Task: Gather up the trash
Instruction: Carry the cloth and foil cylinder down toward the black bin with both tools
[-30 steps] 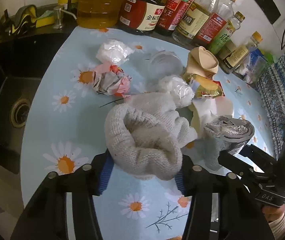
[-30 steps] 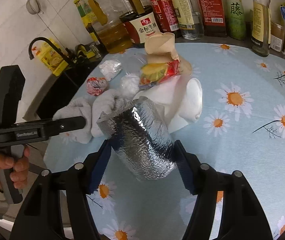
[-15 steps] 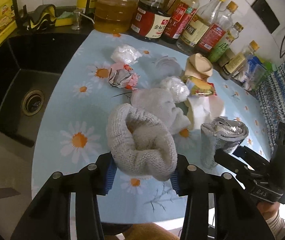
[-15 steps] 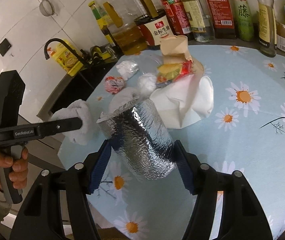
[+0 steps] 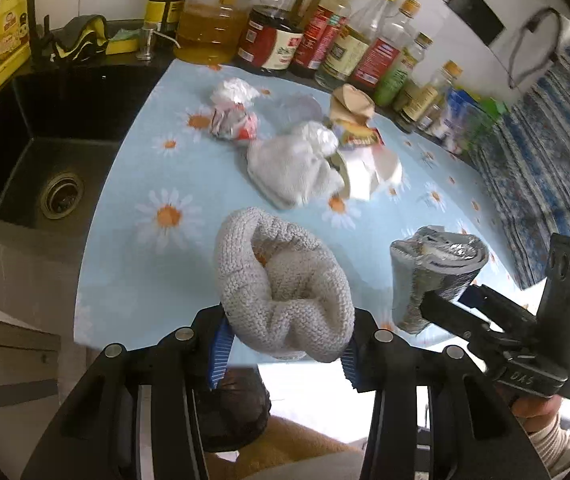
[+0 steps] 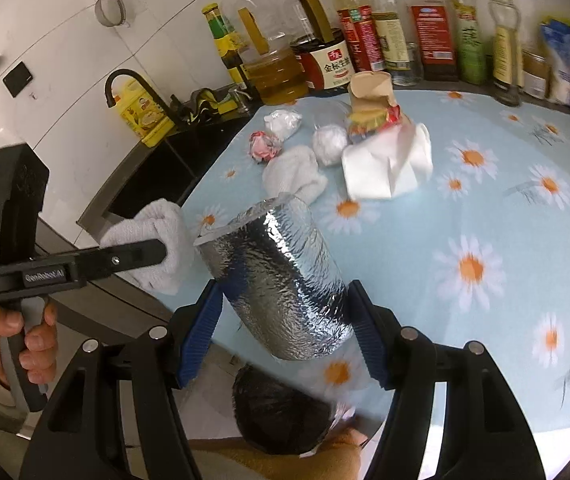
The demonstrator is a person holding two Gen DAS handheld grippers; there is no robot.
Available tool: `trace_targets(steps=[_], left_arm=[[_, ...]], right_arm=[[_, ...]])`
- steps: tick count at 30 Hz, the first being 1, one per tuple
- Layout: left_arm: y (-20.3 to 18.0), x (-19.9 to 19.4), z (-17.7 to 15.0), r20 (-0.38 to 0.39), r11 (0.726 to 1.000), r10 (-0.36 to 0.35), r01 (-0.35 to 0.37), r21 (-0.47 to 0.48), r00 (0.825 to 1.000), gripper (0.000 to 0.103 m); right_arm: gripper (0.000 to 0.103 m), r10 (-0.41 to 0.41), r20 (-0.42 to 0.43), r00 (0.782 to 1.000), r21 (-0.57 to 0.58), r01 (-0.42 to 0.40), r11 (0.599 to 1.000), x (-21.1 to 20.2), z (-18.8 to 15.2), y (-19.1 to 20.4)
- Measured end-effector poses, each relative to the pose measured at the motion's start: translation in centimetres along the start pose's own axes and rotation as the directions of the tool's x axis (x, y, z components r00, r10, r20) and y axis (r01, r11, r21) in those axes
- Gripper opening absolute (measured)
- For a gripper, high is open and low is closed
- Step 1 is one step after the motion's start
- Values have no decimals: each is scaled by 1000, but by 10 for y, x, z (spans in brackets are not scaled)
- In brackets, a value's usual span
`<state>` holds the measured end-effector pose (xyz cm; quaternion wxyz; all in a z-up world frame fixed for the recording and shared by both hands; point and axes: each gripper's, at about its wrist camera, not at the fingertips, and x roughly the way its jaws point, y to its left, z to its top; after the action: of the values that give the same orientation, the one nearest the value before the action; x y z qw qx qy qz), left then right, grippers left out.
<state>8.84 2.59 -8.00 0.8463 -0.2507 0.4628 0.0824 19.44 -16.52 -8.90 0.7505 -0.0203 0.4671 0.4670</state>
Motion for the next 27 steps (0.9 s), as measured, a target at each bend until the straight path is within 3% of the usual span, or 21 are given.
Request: trace_targets(steps=[14, 27], left_arm=[[38, -29, -64, -48, 989, -131, 133, 62, 990, 43], [84, 8, -117, -200, 985, -164, 170, 13, 966, 43]], right_arm=[[64, -79, -9, 997, 83, 80, 993, -5, -67, 72], [64, -84, -131, 988, 199, 109, 974, 40, -124, 85]])
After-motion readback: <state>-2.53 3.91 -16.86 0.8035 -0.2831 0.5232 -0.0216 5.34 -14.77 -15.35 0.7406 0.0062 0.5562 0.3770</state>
